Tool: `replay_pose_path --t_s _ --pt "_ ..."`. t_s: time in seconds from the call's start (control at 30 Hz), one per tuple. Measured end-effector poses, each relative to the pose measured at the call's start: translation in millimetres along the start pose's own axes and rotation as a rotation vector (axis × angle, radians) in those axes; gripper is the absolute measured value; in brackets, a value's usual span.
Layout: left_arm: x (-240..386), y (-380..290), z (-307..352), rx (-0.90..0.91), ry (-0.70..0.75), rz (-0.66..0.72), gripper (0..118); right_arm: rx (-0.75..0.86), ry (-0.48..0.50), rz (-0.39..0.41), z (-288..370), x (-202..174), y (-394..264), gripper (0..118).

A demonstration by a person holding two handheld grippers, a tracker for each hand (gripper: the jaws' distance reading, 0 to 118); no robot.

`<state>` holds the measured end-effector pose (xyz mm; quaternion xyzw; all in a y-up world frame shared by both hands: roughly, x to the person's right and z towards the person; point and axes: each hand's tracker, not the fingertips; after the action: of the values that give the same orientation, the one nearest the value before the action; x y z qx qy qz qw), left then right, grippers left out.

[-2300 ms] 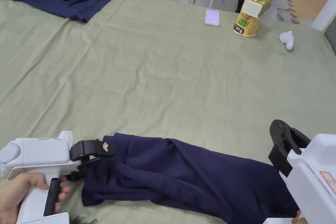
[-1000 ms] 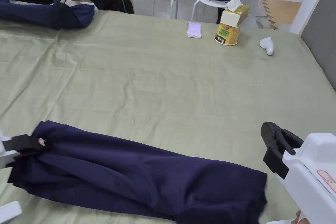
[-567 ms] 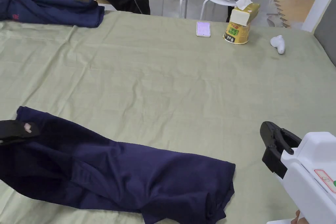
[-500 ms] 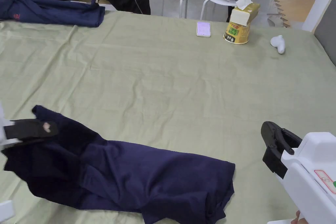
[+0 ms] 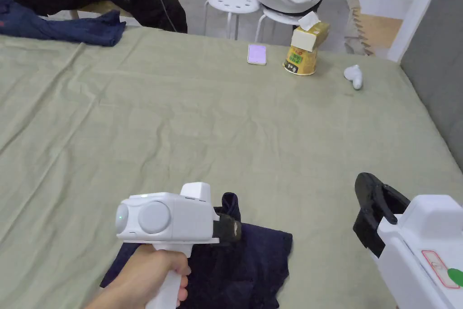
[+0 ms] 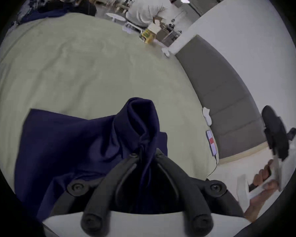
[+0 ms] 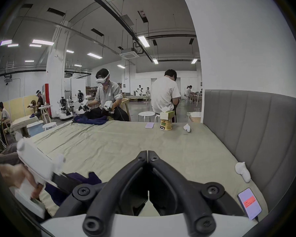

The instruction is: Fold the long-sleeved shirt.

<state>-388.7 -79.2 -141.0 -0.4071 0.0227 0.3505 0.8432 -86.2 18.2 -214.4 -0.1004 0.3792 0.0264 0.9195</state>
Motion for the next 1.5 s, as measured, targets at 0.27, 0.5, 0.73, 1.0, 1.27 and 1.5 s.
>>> replay_pose_path --t_s 0.27,0.5,0.73,1.0,1.27,1.5 --pt "20 -1 3 -0.073 0.055 -0.059 55 -0.032 0.007 -0.040 1 5 -10 0" --pt "23 12 90 0.104 -0.051 -0.086 111 -0.025 0.041 -0.072 0 2 -11 0" --pt "-42 38 131 0.207 0.047 0.083 107 -0.035 0.034 -0.101 2 9 -19 0" --pt "-85 -10 53 -0.085 -0.102 0.190 12 -0.049 0.020 -0.110 5 12 -25 0" --pt "-47 -45 -9 -0.192 -0.182 0.162 8 -0.052 0.002 -0.103 9 17 -25 0" --pt "-9 -39 -37 -0.190 -0.189 0.108 8 -0.069 0.011 -0.100 7 12 -27 0"
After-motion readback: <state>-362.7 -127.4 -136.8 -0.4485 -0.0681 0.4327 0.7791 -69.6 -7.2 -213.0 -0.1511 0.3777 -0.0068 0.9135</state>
